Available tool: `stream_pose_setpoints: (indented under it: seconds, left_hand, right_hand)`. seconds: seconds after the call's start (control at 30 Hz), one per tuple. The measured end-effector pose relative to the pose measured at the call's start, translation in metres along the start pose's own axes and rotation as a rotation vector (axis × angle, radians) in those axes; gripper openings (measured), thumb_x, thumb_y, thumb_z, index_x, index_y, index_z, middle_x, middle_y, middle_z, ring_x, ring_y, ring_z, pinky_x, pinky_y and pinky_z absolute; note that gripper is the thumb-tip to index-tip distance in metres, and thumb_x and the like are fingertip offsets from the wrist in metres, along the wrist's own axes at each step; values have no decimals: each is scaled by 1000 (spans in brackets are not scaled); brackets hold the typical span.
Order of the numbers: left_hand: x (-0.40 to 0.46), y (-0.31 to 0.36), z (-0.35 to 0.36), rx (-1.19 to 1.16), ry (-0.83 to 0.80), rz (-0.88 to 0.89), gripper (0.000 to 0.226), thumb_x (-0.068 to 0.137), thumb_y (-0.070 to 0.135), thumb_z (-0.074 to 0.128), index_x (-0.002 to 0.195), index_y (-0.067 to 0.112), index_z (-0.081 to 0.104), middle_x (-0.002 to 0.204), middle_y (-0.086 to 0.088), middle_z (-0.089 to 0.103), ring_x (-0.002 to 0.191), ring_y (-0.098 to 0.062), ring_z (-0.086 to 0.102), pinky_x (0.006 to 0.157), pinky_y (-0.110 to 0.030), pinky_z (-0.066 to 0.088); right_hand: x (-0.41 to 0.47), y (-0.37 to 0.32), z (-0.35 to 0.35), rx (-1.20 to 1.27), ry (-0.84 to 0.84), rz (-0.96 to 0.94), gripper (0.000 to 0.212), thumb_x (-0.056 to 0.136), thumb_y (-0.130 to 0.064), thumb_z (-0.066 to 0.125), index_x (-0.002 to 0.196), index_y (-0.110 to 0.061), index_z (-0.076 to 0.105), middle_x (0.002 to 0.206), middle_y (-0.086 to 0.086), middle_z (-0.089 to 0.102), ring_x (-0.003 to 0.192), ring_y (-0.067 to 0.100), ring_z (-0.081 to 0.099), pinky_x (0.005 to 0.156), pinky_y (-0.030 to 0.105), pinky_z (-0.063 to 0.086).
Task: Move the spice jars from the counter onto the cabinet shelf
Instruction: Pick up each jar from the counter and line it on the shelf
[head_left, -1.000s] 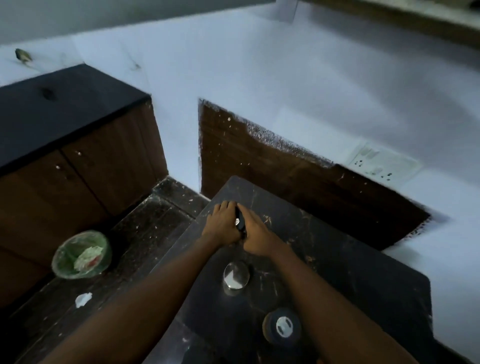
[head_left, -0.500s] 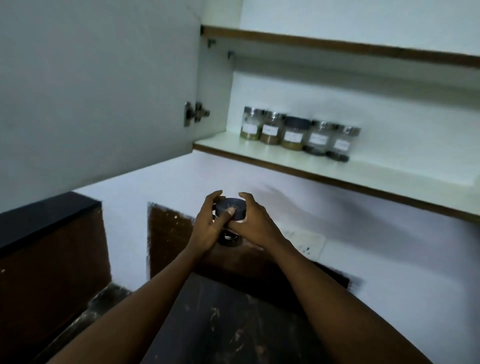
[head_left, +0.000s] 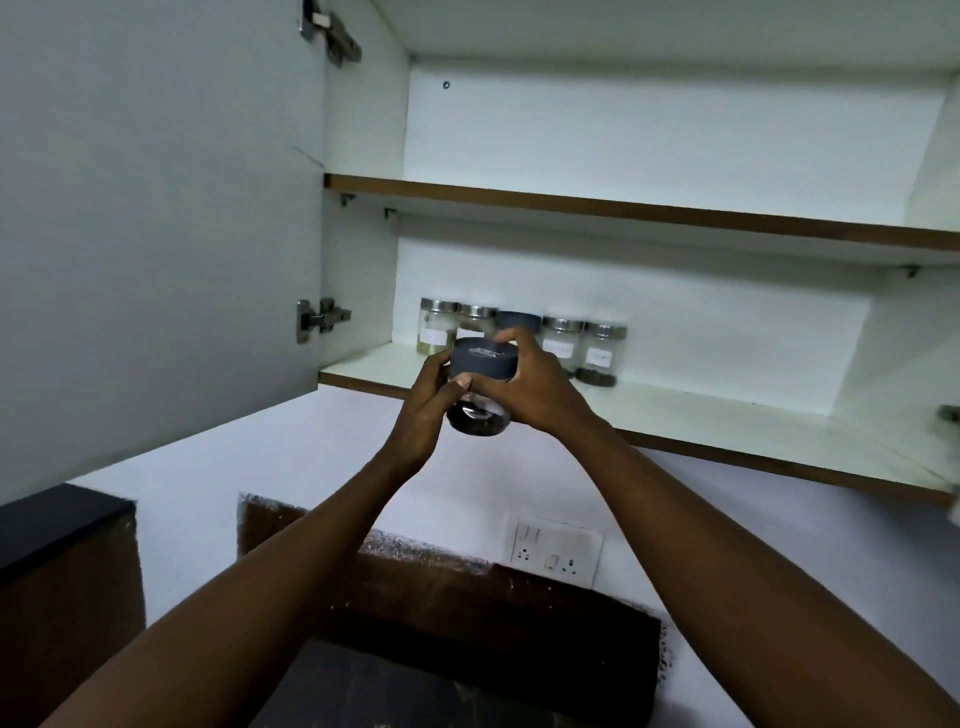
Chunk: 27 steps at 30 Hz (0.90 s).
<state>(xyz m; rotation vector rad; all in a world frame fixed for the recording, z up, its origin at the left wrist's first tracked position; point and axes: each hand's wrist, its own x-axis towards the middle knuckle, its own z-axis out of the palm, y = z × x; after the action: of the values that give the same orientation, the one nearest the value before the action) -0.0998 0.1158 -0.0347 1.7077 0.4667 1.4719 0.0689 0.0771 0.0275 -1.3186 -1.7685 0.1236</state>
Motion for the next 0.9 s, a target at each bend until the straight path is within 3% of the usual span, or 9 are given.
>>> stream_pose_setpoints:
  seconds: [0.2, 0.3, 0.43, 0.53, 0.6, 0.67, 0.73, 0.8, 0.9]
  left_hand:
    - [47, 4, 55, -23, -168, -117, 44, 96, 28, 61, 140, 28, 53, 115, 11, 71, 111, -9, 66, 97, -28, 48]
    - [67, -1, 85, 3, -276, -199, 63, 80, 16, 65, 141, 20, 50, 111, -1, 72, 108, -22, 69, 100, -39, 53]
    - [93, -8, 129, 129, -368, -193, 37, 69, 11, 73, 102, 24, 63, 97, -1, 72, 96, -22, 70, 89, -39, 57]
    - [106, -15, 155, 124, -404, -228, 41, 70, 3, 75, 108, 15, 66, 102, -10, 76, 101, -29, 72, 86, -38, 58]
    - [114, -22, 167, 135, -438, -228, 39, 71, 3, 76, 106, 17, 69, 96, 0, 79, 98, -24, 74, 83, -31, 61]
    - [123, -30, 176, 151, -470, -236, 38, 75, 1, 80, 111, 9, 72, 104, -8, 79, 105, -30, 74, 95, -42, 61]
    - [130, -39, 187, 210, -454, -248, 52, 77, 7, 88, 123, 1, 67, 118, -19, 74, 116, -35, 70, 106, -52, 54]
    - [133, -47, 197, 335, -397, -250, 75, 72, 25, 95, 134, 4, 58, 130, -13, 67, 121, -29, 65, 107, -49, 53]
    - [136, -51, 205, 483, -348, -220, 98, 59, 40, 100, 138, 10, 51, 133, -5, 61, 121, -22, 60, 105, -42, 53]
  right_hand:
    - [10, 36, -65, -26, 69, 56, 71, 69, -62, 84, 121, -27, 49, 121, -4, 61, 107, 13, 64, 83, 26, 56]
    - [11, 61, -91, -26, 97, 116, 65, 73, -55, 84, 120, -26, 50, 119, -7, 59, 105, 16, 63, 77, 26, 54]
    - [13, 95, -122, -70, 100, 158, 65, 73, -52, 86, 121, -26, 50, 119, -6, 58, 102, 13, 63, 74, 29, 56]
    - [12, 114, -139, -113, 67, 172, 64, 73, -49, 87, 121, -27, 50, 119, -6, 59, 102, 11, 62, 71, 24, 52]
    - [14, 127, -147, -145, 54, 196, 61, 75, -48, 86, 120, -27, 51, 120, -3, 60, 100, 13, 62, 73, 26, 52]
    - [19, 136, -152, -219, 65, 197, 56, 76, -48, 86, 116, -23, 57, 119, 4, 63, 96, 15, 62, 75, 28, 52]
    - [23, 143, -155, -341, 118, 174, 53, 75, -51, 86, 112, -20, 65, 118, 11, 60, 108, 21, 58, 88, 34, 53]
    - [22, 147, -157, -400, 174, 145, 48, 78, -46, 85, 115, -21, 71, 122, 12, 52, 121, 24, 48, 101, 35, 46]
    - [16, 158, -159, -397, 199, 96, 39, 88, -26, 78, 126, -20, 70, 126, 10, 48, 125, 29, 45, 100, 27, 38]
